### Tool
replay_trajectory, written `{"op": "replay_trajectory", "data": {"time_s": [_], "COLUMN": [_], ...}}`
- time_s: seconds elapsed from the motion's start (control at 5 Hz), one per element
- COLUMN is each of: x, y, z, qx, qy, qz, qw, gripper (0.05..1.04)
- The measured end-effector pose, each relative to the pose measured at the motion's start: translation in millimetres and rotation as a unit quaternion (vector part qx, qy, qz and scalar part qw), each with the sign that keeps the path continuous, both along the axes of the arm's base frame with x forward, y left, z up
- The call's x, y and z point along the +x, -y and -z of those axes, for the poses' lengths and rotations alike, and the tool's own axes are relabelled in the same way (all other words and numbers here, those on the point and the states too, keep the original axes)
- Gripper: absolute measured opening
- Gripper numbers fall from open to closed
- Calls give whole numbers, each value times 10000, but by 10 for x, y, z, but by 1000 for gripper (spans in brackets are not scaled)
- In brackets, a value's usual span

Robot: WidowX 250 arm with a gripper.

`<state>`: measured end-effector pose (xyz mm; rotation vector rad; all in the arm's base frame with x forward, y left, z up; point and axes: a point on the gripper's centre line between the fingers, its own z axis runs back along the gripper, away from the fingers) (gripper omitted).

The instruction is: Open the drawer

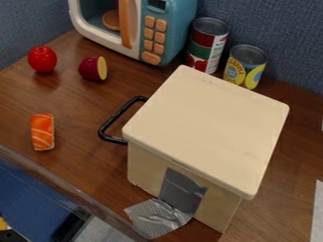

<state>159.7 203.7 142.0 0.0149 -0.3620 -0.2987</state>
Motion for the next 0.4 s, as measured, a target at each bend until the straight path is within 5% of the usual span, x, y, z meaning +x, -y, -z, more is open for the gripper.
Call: {"op": "replay_trajectory", "data": {"time_s": [0.4], "x": [-29], "y": [181], "z": [250], "qx": [-448], "qy": [-181], "qz": [-330], "qw": [9983], "gripper": [999]}}
